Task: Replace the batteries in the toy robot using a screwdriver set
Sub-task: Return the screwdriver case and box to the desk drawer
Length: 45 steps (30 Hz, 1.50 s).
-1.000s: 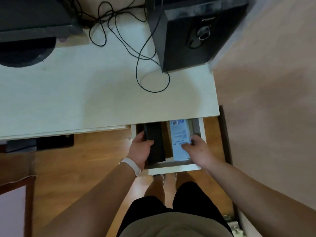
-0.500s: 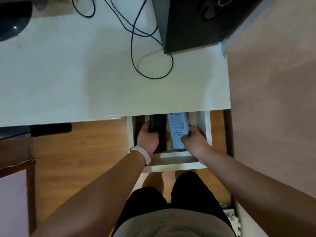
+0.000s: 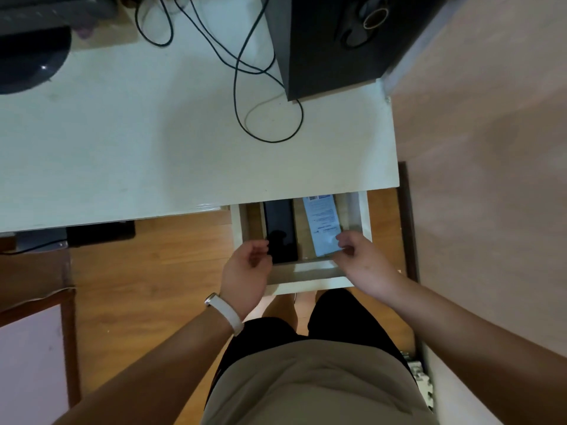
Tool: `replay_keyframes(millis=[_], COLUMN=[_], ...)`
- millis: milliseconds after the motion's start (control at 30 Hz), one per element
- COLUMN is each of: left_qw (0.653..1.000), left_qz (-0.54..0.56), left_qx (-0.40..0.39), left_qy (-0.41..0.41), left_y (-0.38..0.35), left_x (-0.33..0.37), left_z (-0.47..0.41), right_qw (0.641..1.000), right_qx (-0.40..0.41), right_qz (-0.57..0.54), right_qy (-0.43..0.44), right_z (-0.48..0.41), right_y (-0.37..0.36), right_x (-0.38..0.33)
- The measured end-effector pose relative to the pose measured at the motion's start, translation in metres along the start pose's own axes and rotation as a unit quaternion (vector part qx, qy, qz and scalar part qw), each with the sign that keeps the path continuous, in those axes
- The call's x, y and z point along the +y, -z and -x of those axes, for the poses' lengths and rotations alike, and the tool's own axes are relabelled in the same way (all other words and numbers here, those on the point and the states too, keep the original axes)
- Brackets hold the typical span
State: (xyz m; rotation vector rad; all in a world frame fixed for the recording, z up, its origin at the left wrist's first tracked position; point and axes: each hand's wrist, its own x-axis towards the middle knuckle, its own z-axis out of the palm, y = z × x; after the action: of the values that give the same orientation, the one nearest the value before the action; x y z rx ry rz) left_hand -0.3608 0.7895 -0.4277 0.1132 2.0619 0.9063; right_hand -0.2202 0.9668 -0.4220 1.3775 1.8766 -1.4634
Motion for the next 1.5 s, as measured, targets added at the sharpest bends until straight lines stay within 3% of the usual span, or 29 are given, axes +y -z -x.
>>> replay_keyframes(millis=[167, 267, 367, 467, 667, 933, 1100, 1300, 1500], left_qw=[0.977, 0.96, 0.936, 0.915, 0.901, 0.932, 0.957, 0.976, 0.967], left_qz=[-0.149, -0.213, -0.283, -0.331, -0.359, -0.292, -0.227, -0.148, -0.186], left_qx=[0.013, -0.002, -0.001, 0.001, 0.035, 0.091, 0.116, 0.155, 0.169], left_qy=[-0.153, -0.18, -0.208, -0.23, -0.24, -0.196, -0.138, 0.027, 0.035], left_y=[0.034, 0.045, 0.049, 0.049, 0.049, 0.047, 0.045, 0.036, 0.037], left_x=[-0.04, -0.057, -0.071, -0.078, -0.072, -0.054, -0.037, -0.02, 0.002], left_z=[0.013, 0.019, 0.02, 0.017, 0.02, 0.0, -0.015, -0.027, -0.048], right_qw=[0.992, 0.978, 0.933, 0.913, 0.923, 0.94, 0.96, 0.981, 0.979], right_qx=[0.011, 0.026, 0.032, 0.02, 0.073, 0.135, 0.149, 0.183, 0.204], right_qz=[0.108, 0.179, 0.313, 0.368, 0.333, 0.255, 0.206, 0.057, -0.001], right_qy=[0.061, 0.107, 0.176, 0.174, 0.178, 0.183, 0.113, -0.007, -0.003], right_z=[0.017, 0.026, 0.031, 0.032, 0.022, 0.006, -0.01, -0.029, -0.049], right_y=[0.015, 0.023, 0.031, 0.035, 0.042, 0.046, 0.049, 0.042, 0.046], right_x=[0.023, 0.038, 0.057, 0.071, 0.08, 0.067, 0.053, 0.045, 0.025])
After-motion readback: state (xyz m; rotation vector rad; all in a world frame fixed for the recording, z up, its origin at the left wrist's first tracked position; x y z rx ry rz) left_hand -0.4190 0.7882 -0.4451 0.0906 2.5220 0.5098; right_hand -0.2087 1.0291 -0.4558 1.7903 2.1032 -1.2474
